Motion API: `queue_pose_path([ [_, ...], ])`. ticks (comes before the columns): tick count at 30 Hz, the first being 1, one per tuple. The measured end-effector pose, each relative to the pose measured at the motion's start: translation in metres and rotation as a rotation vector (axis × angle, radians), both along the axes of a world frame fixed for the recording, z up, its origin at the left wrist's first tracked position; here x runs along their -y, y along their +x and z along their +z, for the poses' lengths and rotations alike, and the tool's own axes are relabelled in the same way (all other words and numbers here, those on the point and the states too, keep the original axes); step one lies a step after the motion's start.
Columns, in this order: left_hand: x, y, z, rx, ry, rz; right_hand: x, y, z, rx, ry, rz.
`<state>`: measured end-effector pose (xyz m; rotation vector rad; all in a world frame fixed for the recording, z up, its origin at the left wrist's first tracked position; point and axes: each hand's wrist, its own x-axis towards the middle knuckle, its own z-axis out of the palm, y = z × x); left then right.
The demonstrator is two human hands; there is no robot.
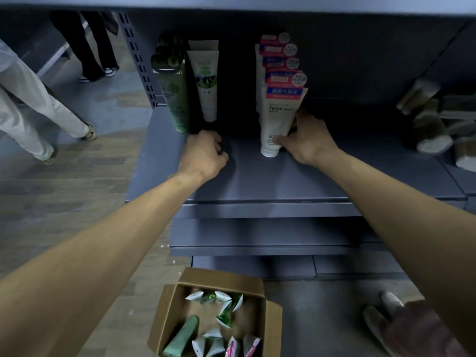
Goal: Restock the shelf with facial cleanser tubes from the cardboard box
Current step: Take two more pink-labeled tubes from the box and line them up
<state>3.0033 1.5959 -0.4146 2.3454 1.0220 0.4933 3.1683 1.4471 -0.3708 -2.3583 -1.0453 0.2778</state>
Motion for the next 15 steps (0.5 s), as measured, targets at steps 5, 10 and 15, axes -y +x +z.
queue_pose_path([
  [5,0.001,0.004,0.003,-0.002,0.003,-0.004,0.005,0.005,0.0,-0.005,-0.03,-0.008],
  [10,0.001,0.007,0.002,-0.01,0.016,-0.011,0.001,0.008,-0.001,-0.015,-0.021,-0.031],
  [15,0.003,0.01,-0.005,-0.025,0.002,-0.012,-0.001,0.013,-0.005,-0.03,-0.016,-0.045],
])
